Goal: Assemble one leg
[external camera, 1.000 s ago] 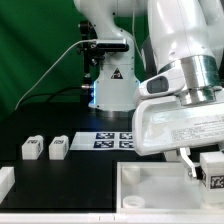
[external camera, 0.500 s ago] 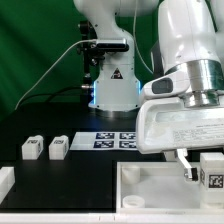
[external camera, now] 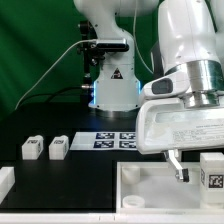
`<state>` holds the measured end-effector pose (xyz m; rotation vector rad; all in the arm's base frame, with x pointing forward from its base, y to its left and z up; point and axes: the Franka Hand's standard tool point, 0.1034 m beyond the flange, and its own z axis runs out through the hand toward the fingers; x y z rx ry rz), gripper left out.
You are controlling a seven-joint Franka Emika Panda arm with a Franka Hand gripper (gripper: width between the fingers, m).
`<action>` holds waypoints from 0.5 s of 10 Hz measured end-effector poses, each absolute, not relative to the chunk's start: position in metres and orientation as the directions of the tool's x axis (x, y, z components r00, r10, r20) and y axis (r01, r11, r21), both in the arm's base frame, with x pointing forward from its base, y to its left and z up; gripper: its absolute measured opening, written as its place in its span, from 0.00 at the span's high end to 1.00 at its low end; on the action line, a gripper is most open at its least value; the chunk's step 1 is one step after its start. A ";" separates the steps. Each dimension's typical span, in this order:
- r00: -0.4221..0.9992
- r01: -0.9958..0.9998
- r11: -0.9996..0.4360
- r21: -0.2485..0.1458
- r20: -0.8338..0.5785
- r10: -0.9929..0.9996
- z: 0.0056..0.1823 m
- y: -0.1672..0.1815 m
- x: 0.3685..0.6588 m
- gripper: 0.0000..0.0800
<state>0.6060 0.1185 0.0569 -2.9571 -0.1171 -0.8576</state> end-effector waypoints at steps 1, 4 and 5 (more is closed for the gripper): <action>0.842 0.090 -0.995 -0.037 0.536 0.056 0.057 0.118 0.606 0.19; 0.847 0.088 -0.995 -0.040 0.529 0.053 0.058 0.119 0.606 0.19; 0.865 0.084 -0.995 -0.056 0.500 0.045 0.069 0.122 0.607 0.19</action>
Offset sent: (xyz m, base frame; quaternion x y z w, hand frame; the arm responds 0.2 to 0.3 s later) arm 0.0000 0.0000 0.0000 0.0000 0.0000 0.0000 1.0000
